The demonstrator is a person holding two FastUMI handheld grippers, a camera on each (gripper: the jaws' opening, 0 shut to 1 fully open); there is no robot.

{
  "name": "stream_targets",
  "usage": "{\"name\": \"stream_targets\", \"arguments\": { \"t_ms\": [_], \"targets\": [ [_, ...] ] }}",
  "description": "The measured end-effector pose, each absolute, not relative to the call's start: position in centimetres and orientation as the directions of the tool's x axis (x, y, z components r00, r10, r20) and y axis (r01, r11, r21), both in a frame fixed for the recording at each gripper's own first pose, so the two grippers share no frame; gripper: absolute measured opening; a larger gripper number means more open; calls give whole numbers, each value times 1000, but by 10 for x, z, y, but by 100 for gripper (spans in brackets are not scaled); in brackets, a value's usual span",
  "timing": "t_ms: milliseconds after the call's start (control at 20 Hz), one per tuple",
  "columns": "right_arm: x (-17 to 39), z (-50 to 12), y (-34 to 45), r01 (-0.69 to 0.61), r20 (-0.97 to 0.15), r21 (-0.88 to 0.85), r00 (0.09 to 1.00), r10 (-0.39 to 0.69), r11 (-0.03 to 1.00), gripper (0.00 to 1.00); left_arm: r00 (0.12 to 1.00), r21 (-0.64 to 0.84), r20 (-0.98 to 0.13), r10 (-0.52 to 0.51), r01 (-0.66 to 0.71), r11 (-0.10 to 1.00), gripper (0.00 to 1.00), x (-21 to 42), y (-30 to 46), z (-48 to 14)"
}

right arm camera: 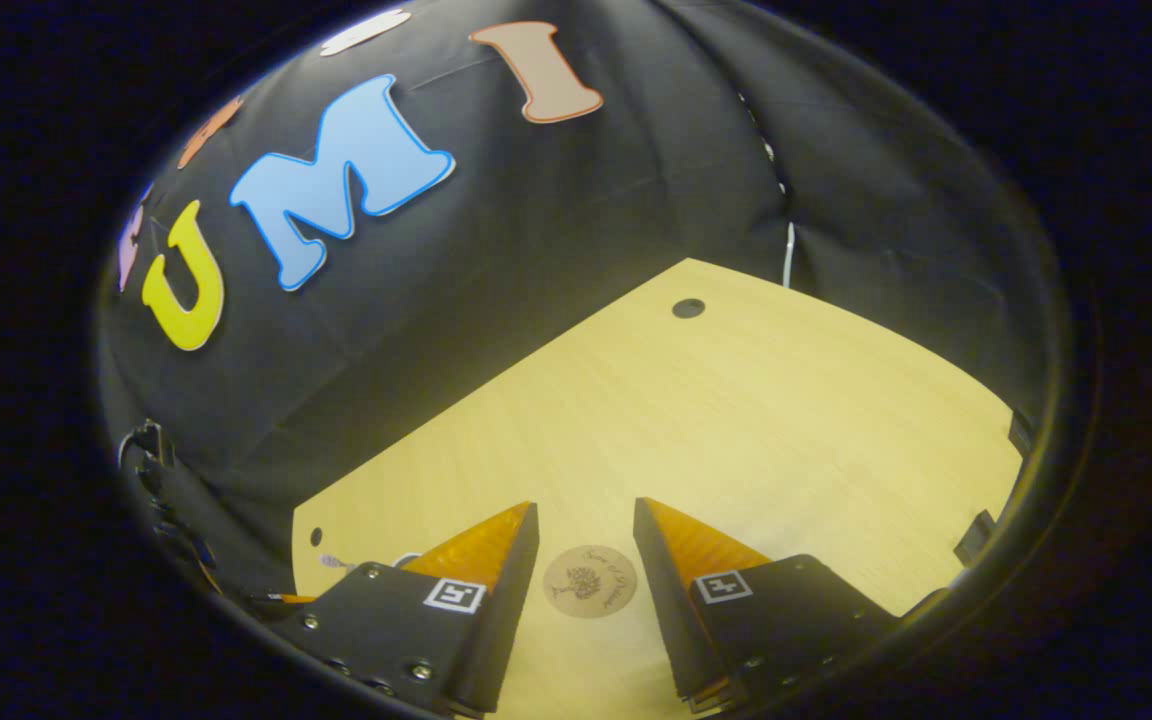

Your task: Put the toothbrush and toothpaste on the desktop into the cup, then pick up the cup and place it on the coaster on the desktop.

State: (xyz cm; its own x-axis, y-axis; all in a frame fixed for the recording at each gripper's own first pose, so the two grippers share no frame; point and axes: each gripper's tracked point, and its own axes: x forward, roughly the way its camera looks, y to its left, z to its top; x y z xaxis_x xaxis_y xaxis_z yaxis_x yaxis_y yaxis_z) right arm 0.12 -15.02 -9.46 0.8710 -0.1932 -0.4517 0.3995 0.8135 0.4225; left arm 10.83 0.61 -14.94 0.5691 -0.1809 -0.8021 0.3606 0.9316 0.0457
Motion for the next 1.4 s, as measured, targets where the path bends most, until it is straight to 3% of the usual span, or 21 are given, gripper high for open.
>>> {"name": "stream_targets", "arguments": {
  "t_ms": [550, 750, 900, 950, 1150, 1400],
  "targets": [
    [-44, -122, -217, 554, -518, 439, 799, -304, 707, 61, 369, 75, -924, -97, 425, 902, 100, 89, 20, -159],
    [-51, -134, -229, 582, -544, 431, 777, -316, 690, 61, 345, 49, -932, -110, 423, 905, 86, 87, 15, -166],
    [-49, -139, -231, 586, -555, 432, 772, -310, 686, 61, 344, 45, -932, -113, 419, 907, 68, 87, 12, -169],
    [-50, -140, -231, 585, -557, 430, 771, -308, 687, 61, 359, 51, -927, -109, 409, 911, 57, 89, 13, -167],
    [-51, -144, -230, 581, -564, 422, 769, -300, 696, 61, 369, 41, -922, -116, 391, 920, 34, 88, 9, -170],
    [-57, -146, -235, 591, -571, 425, 763, -303, 686, 61, 372, 28, -919, -129, 389, 921, 34, 87, 5, -170]
  ]
}}
